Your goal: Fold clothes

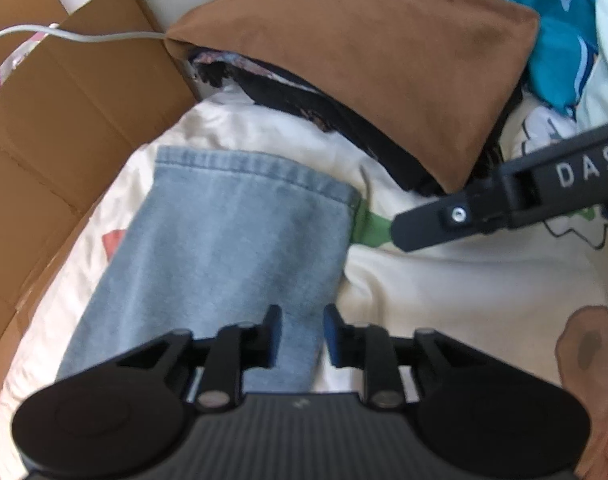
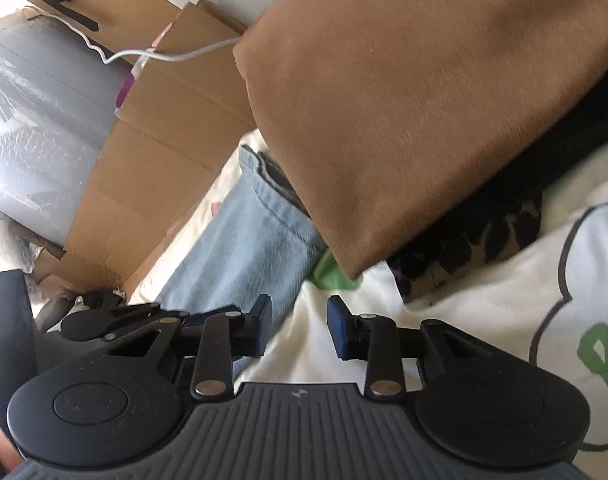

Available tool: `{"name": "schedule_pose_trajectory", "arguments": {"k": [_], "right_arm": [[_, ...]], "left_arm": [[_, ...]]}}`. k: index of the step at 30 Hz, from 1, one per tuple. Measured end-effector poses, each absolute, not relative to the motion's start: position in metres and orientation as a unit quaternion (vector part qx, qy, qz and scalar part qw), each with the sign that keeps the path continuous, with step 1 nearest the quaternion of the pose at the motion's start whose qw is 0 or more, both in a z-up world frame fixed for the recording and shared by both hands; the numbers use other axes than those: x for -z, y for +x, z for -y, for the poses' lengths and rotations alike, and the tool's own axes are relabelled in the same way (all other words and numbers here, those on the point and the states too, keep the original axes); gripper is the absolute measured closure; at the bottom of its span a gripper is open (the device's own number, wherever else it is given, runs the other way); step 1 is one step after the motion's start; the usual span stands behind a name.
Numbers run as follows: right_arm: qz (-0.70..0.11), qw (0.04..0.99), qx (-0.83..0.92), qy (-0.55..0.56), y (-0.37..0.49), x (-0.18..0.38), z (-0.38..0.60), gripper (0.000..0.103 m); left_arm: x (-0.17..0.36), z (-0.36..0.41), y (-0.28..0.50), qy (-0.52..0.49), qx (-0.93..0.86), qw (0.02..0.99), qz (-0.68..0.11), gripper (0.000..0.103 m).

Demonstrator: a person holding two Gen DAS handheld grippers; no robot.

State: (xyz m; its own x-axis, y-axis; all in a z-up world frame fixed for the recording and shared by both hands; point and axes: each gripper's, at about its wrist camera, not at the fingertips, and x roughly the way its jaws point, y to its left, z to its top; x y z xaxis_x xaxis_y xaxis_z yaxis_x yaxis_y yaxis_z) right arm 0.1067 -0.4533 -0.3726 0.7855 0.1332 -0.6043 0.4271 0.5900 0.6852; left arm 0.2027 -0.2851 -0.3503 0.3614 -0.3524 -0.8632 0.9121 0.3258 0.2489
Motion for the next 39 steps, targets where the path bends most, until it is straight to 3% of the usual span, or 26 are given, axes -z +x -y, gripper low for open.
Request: {"name": "schedule_pose_trajectory", "arguments": {"k": [13,15,17,19,22,24,32,35,37,38,39], "right_arm": [[-0.319,0.829,0.088,0.450,0.098,0.380,0.458,0.069],[-0.319,0.829,0.088,0.451,0.097,0.381,0.458,0.069],[-0.317,0.829,0.087,0.453,0.096,0.380,0.459,0.069],[-0.308,0.826,0.081,0.466,0.099,0.380,0.460,0.069],[-0.291,0.817,0.070,0.492,0.105,0.381,0.462,0.061],[-0.270,0.802,0.066,0.529,0.112,0.381,0.463,0.046],[-0.239,0.754,0.084,0.606,0.136,0.392,0.464,0.044],[-0.236,0.757,0.090,0.603,0.145,0.395,0.468,0.049],[-0.244,0.752,0.086,0.606,0.150,0.400,0.471,0.064],[-0.250,0.752,0.083,0.604,0.150,0.402,0.472,0.087],[-0.255,0.755,0.079,0.598,0.151,0.402,0.472,0.098]], "left_arm": [[0.376,0.303,0.186,0.456,0.388,0.730,-0.329,0.073],[0.376,0.304,0.189,0.454,0.387,0.730,-0.333,0.079],[0.372,0.305,0.192,0.450,0.390,0.728,-0.338,0.095],[0.363,0.304,0.196,0.443,0.397,0.728,-0.340,0.099],[0.347,0.300,0.201,0.432,0.407,0.732,-0.334,0.100],[0.335,0.296,0.204,0.417,0.419,0.734,-0.334,0.100],[0.310,0.282,0.203,0.383,0.451,0.739,-0.321,0.100],[0.306,0.280,0.203,0.369,0.457,0.743,-0.320,0.101],[0.303,0.280,0.203,0.360,0.459,0.747,-0.319,0.101],[0.303,0.281,0.203,0.360,0.457,0.748,-0.319,0.100],[0.303,0.282,0.202,0.360,0.455,0.750,-0.319,0.098]]}}
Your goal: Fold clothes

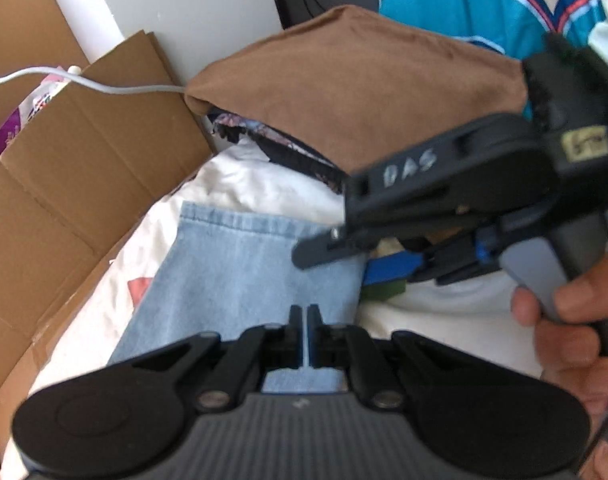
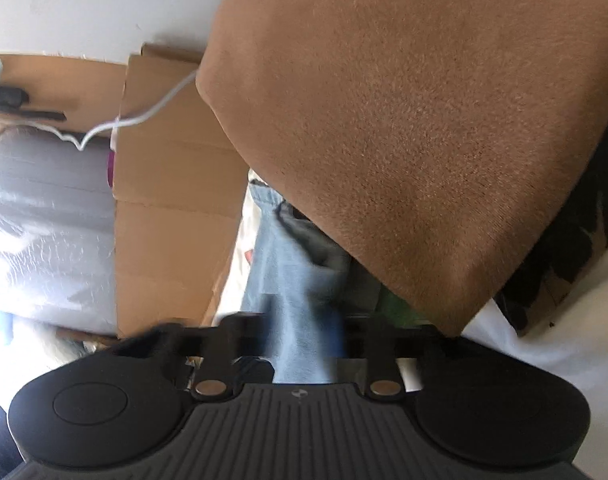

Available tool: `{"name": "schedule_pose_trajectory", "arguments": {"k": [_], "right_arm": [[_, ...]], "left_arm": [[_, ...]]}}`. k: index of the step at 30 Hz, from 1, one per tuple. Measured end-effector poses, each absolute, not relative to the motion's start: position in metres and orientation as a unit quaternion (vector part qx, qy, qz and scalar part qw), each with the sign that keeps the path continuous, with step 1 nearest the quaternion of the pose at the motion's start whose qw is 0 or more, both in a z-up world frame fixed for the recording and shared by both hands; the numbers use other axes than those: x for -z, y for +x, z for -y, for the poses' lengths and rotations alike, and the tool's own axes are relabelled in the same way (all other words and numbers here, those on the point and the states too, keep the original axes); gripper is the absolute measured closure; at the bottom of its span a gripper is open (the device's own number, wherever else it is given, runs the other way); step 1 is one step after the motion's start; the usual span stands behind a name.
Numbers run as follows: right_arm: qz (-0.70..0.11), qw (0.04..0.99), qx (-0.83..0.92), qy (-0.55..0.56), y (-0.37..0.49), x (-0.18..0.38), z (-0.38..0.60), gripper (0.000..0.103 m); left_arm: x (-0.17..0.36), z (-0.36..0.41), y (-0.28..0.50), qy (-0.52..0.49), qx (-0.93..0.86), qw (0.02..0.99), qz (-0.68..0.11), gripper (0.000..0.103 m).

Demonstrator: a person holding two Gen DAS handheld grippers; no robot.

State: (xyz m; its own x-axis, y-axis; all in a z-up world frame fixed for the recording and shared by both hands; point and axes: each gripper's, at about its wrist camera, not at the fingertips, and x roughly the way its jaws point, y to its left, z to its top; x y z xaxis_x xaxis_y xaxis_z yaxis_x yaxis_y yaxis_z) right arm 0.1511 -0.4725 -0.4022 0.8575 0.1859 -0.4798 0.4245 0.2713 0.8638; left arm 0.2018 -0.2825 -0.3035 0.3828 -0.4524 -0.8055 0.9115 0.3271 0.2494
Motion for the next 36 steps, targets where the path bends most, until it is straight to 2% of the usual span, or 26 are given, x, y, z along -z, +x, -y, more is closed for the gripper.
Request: {"name": "schedule_pose_trajectory", "arguments": {"k": [3,4,5,6,7,8,10,12,14,17,19,20,21,25,27,30,36], "right_arm": [[-0.251,0.778,0.067,0.572,0.153,0.392,0.474,0.100],[-0.251,0.782,0.064,0.567,0.154,0.389,0.474,0.100],[-0.251,0.785,0.061,0.563,0.156,0.385,0.474,0.100],[-0.253,0.788,0.058,0.558,0.158,0.382,0.474,0.100],[-0.255,0.791,0.056,0.553,0.161,0.379,0.474,0.100],[-0.254,0.792,0.054,0.552,0.163,0.376,0.474,0.100],[-0.248,0.793,0.047,0.554,0.165,0.370,0.474,0.100],[-0.243,0.794,0.041,0.555,0.165,0.365,0.474,0.100],[-0.241,0.796,0.037,0.554,0.167,0.362,0.474,0.100],[-0.234,0.807,0.024,0.542,0.170,0.356,0.475,0.094],[-0.219,0.814,0.028,0.538,0.162,0.352,0.477,0.066],[-0.203,0.820,0.034,0.534,0.152,0.351,0.478,0.047],[-0.191,0.827,0.041,0.527,0.145,0.349,0.479,0.043],[-0.202,0.841,0.069,0.496,0.134,0.346,0.481,0.048],[-0.214,0.848,0.075,0.478,0.132,0.348,0.478,0.062],[-0.246,0.858,0.064,0.447,0.135,0.354,0.466,0.075],[-0.289,0.874,0.035,0.390,0.171,0.359,0.443,0.075]], "left_arm": [[0.307,0.285,0.194,0.372,0.451,0.749,-0.311,0.093],[0.309,0.285,0.190,0.375,0.454,0.748,-0.306,0.086],[0.310,0.285,0.186,0.377,0.456,0.747,-0.303,0.073],[0.312,0.285,0.183,0.380,0.454,0.748,-0.300,0.064],[0.314,0.285,0.180,0.383,0.452,0.749,-0.296,0.049],[0.317,0.286,0.177,0.392,0.447,0.750,-0.288,0.041],[0.324,0.289,0.176,0.416,0.428,0.752,-0.278,0.042],[0.330,0.291,0.180,0.432,0.409,0.754,-0.278,0.056],[0.331,0.291,0.189,0.431,0.397,0.758,-0.287,0.095],[0.320,0.286,0.206,0.413,0.392,0.766,-0.296,0.098],[0.312,0.284,0.218,0.405,0.396,0.767,-0.301,0.098],[0.309,0.283,0.224,0.402,0.398,0.767,-0.303,0.098],[0.306,0.282,0.229,0.398,0.399,0.767,-0.306,0.098],[0.294,0.279,0.254,0.371,0.406,0.768,-0.329,0.098],[0.289,0.279,0.262,0.366,0.408,0.768,-0.332,0.098],[0.286,0.280,0.273,0.357,0.415,0.764,-0.341,0.098],[0.279,0.277,0.285,0.337,0.429,0.759,-0.356,0.098]]}}
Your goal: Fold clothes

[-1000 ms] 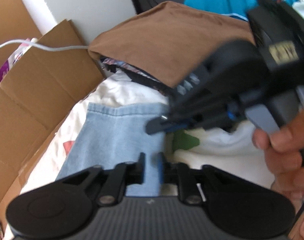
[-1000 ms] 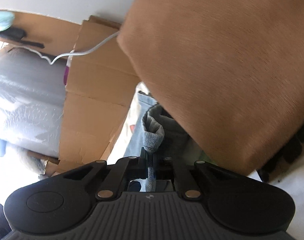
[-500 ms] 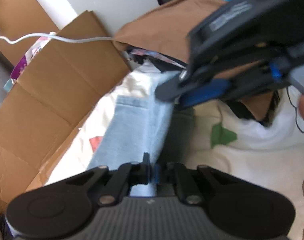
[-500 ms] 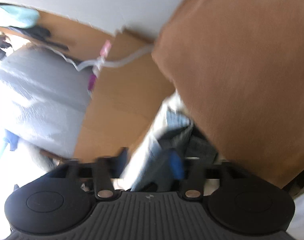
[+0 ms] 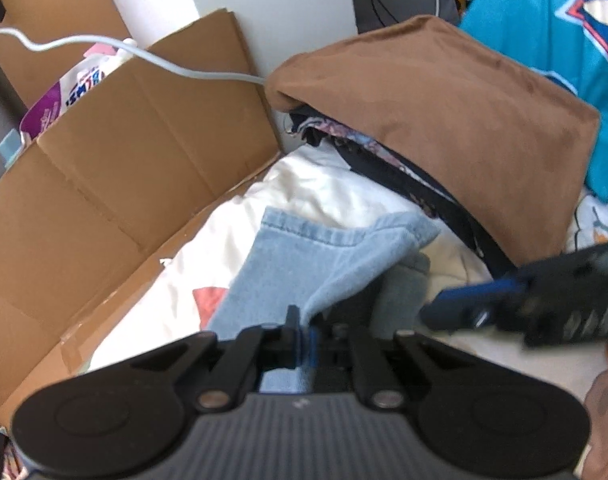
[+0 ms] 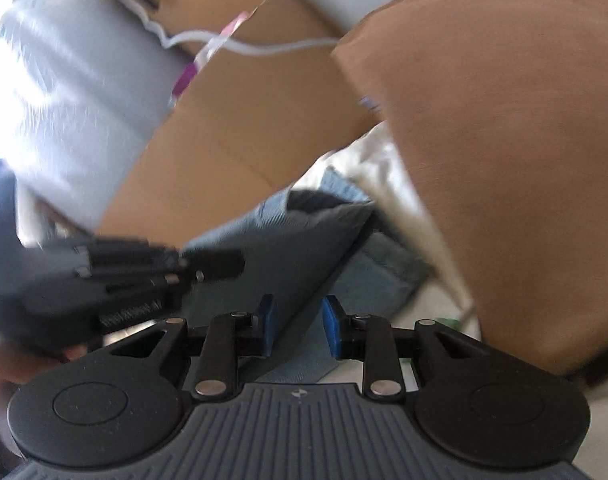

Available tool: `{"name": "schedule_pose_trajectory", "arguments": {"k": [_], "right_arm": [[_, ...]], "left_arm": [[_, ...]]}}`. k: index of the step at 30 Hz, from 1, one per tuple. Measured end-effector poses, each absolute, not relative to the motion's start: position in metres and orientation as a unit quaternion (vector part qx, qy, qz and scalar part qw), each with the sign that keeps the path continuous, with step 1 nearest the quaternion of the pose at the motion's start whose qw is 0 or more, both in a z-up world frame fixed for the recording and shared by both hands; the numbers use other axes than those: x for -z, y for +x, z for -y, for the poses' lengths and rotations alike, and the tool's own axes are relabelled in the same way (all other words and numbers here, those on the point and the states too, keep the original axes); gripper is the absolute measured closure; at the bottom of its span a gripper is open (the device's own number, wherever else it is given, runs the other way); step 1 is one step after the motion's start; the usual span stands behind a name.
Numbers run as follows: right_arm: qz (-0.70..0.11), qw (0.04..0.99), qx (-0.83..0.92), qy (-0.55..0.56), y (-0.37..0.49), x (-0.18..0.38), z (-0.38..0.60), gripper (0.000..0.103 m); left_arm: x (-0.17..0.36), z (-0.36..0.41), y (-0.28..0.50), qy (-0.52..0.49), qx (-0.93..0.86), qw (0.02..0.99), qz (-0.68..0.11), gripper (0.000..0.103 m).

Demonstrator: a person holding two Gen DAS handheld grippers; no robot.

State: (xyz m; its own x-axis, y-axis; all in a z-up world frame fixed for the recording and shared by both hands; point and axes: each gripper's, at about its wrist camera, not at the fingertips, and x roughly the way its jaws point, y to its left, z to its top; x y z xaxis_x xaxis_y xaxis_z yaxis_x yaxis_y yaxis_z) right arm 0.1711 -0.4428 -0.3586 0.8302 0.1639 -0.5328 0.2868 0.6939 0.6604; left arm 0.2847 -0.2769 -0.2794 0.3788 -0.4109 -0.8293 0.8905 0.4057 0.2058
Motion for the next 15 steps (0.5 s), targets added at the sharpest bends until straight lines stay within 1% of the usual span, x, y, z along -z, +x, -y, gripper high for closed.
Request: {"name": "schedule_pose_trajectory", "arguments": {"k": [3,5,8,11,15], "right_arm": [[-0.291,0.882,0.025,0.369,0.187,0.357,0.438,0.074],[-0.288,0.890,0.028,0.352,0.196,0.354,0.437,0.071],[-0.293,0.898,0.036,0.327,0.212,0.353,0.437,0.070],[-0.309,0.901,0.047,0.300,0.227,0.359,0.438,0.068],[-0.356,0.896,0.060,0.258,0.247,0.363,0.433,0.067]], "left_arm": [[0.278,0.276,0.288,0.328,0.428,0.760,-0.362,0.098],[0.277,0.275,0.288,0.329,0.430,0.759,-0.362,0.098],[0.276,0.273,0.290,0.324,0.422,0.765,-0.364,0.099],[0.275,0.270,0.298,0.307,0.422,0.767,-0.374,0.099],[0.276,0.272,0.300,0.310,0.426,0.763,-0.375,0.099]]}}
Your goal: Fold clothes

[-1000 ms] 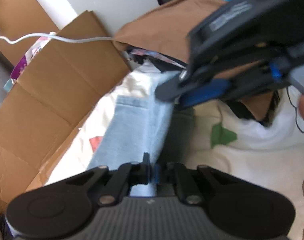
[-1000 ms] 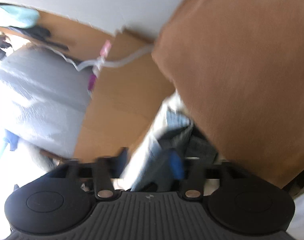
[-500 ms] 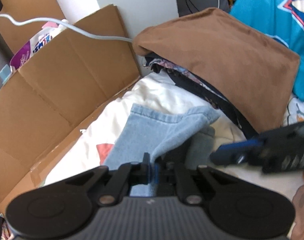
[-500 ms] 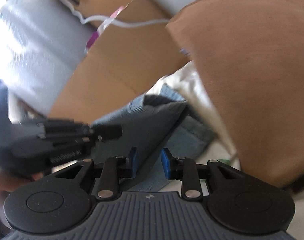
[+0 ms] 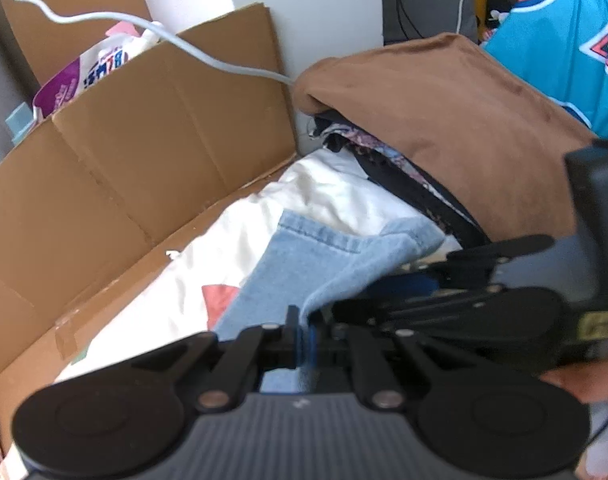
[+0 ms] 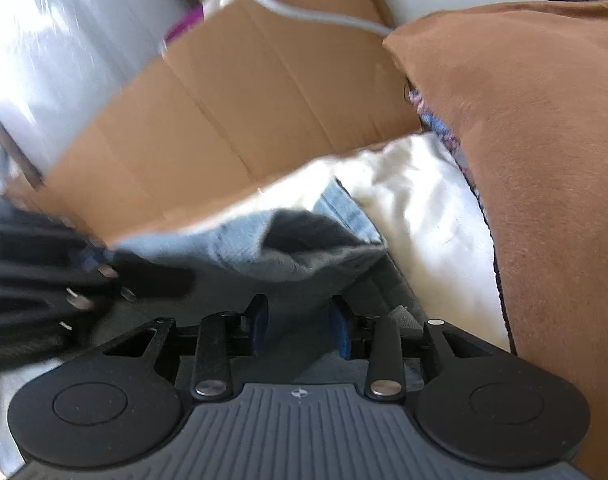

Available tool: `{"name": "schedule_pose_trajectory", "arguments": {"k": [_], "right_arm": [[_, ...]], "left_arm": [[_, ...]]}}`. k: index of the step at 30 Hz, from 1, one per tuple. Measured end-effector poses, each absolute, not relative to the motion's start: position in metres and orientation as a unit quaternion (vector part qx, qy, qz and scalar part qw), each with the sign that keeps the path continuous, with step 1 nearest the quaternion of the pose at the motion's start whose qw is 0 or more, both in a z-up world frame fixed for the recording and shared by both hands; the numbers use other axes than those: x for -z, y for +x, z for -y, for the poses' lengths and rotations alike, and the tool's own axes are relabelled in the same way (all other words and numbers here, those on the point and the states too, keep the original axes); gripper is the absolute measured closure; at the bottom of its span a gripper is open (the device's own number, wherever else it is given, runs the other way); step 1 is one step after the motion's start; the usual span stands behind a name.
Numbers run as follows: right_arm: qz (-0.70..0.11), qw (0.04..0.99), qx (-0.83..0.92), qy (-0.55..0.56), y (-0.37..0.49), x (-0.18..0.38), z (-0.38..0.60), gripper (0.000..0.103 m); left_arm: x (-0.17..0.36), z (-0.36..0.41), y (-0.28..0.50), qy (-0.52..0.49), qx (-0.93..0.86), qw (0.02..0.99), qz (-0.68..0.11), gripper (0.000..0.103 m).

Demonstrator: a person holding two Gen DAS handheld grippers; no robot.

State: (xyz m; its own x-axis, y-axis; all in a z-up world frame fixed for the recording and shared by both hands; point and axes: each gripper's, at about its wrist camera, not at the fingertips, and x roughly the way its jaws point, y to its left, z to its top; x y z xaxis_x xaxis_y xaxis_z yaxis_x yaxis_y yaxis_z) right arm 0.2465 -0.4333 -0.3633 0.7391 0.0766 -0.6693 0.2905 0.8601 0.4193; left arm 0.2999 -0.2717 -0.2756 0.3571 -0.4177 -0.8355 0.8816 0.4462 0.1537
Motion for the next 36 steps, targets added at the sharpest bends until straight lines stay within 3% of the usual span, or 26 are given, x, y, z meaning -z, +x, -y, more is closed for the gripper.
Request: {"name": "schedule_pose_trajectory", "arguments": {"k": [9,17,23,28,36], "right_arm": [[-0.431,0.862,0.106,0.245,0.206,0.372,0.423,0.065],[-0.377,0.878,0.090,0.279,0.152,0.375,0.422,0.064],[-0.343,0.904,0.064,0.246,0.153,0.366,0.414,0.064],[-0.365,0.895,0.076,0.245,0.169,0.373,0.423,0.064],[-0.378,0.894,0.121,0.210,0.146,0.378,0.431,0.073]], "left_arm": [[0.277,0.275,0.298,0.300,0.430,0.760,-0.383,0.099],[0.288,0.280,0.279,0.299,0.451,0.744,-0.392,0.099],[0.294,0.285,0.269,0.294,0.460,0.735,-0.403,0.099],[0.296,0.286,0.266,0.290,0.460,0.730,-0.414,0.099],[0.321,0.296,0.253,0.288,0.464,0.720,-0.429,0.098]]}}
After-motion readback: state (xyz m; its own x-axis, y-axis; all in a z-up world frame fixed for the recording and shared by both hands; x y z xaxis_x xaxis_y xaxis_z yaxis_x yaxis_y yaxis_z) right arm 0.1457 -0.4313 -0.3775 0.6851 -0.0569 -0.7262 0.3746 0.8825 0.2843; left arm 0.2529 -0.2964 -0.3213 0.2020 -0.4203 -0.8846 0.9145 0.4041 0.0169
